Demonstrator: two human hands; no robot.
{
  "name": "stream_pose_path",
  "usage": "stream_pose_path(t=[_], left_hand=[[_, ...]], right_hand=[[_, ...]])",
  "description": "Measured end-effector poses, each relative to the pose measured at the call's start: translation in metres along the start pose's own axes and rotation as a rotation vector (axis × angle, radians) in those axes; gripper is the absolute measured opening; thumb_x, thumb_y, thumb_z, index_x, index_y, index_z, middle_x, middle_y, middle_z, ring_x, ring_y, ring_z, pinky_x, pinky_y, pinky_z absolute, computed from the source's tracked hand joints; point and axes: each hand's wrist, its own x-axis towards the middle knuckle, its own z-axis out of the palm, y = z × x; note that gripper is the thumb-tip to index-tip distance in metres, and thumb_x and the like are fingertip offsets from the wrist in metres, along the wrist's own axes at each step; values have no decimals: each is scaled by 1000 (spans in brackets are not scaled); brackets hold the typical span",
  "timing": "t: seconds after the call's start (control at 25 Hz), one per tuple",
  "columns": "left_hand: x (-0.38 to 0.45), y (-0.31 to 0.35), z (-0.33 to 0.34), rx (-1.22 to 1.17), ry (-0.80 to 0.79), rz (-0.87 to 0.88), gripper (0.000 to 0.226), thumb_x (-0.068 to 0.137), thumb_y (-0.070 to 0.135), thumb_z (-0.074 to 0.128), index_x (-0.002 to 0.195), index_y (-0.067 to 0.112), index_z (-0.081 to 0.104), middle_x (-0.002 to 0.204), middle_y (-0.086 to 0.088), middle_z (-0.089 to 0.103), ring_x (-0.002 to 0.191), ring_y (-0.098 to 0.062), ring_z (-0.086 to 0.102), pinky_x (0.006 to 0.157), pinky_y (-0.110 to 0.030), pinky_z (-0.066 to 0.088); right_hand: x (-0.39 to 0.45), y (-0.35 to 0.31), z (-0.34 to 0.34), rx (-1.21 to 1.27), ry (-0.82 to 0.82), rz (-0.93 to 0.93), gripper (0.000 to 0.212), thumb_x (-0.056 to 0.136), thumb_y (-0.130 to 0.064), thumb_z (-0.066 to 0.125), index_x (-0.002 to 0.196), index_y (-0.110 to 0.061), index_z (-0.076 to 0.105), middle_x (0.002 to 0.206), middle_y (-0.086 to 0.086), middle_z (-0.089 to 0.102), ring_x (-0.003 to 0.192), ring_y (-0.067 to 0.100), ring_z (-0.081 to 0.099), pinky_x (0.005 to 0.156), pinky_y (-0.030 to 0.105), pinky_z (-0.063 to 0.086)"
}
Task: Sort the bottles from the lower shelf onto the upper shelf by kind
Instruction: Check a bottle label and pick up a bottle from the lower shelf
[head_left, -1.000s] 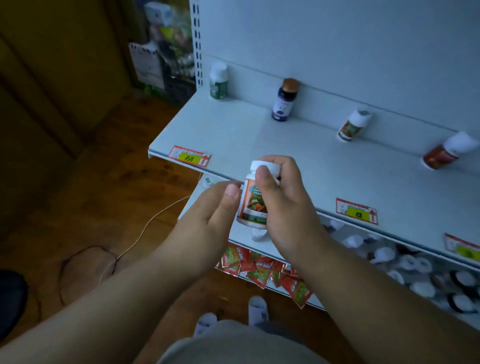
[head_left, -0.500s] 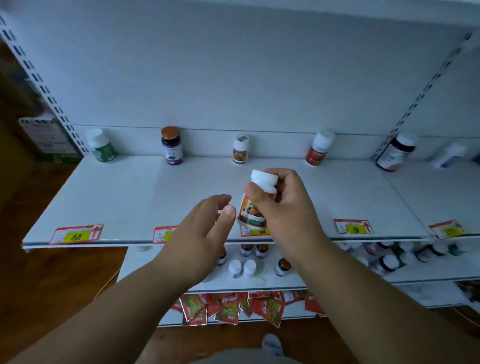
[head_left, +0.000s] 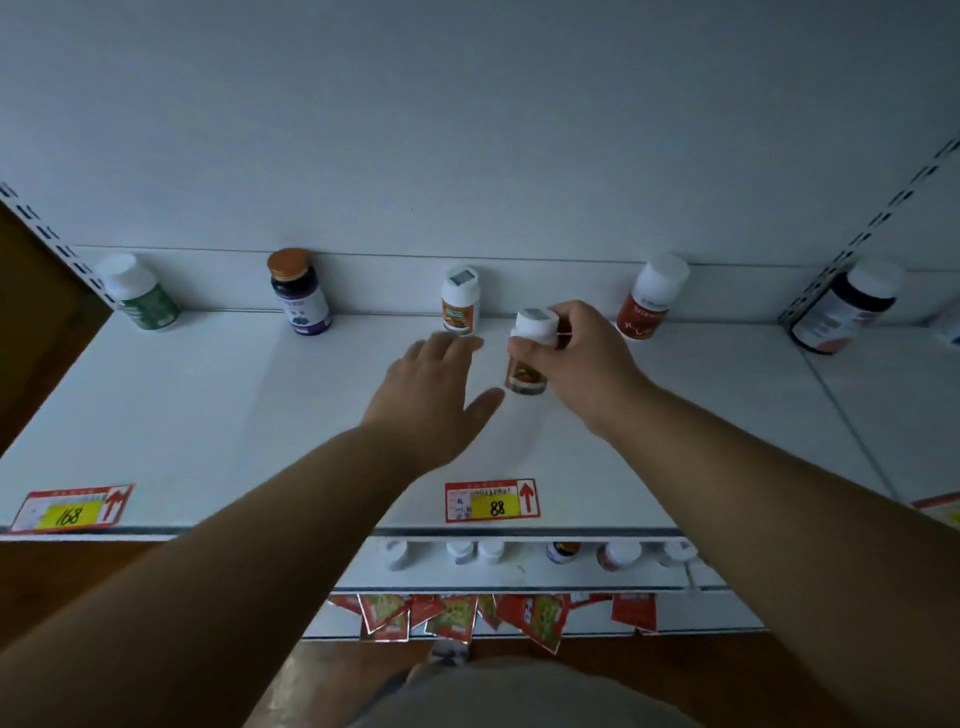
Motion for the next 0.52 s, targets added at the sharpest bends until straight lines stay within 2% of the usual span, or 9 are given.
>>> stream_pose_path(t=[0.12,0.24,0.32,0.44,0.52], left_hand=[[33,-19,-8,147,106,106,66,93,47,54,147,20,30,157,-4,26,144,-26,25,115,-42,27],[61,-37,-6,212,50,168,75,94,43,52,154,18,14,164,-2,5,150,-21,4,120,-41,17],[70,-43,-3,223,-3,202,76,96,36,49,156,17,6,164,-1,-1,150,-18,-4,122,-38,12],[73,-46,-2,205,10,220,73,95,25,49,155,15,11,164,-2,7,150,-19,3,120,-36,14],[74,-46,-4,236,28,250,70,92,20,50,154,13,17,162,-4,14,149,-21,9,117,-36,19]], right_hand=[[27,1,15,-53,46,1,44,79,-35,81,111,-24,52,109,-4,63,97,18,62,86,36,53],[52,3,25,-167,98,-60,45,76,-32,83,110,-17,58,107,2,66,93,20,63,80,34,52],[67,6,30,-248,139,-85,46,73,-31,84,109,-14,60,106,4,66,91,22,62,74,31,48],[83,10,38,-318,148,-107,43,72,-30,84,104,-14,61,102,4,64,87,22,61,68,29,41],[90,12,44,-347,149,-133,42,70,-31,82,103,-16,60,102,5,63,89,24,61,70,31,45]])
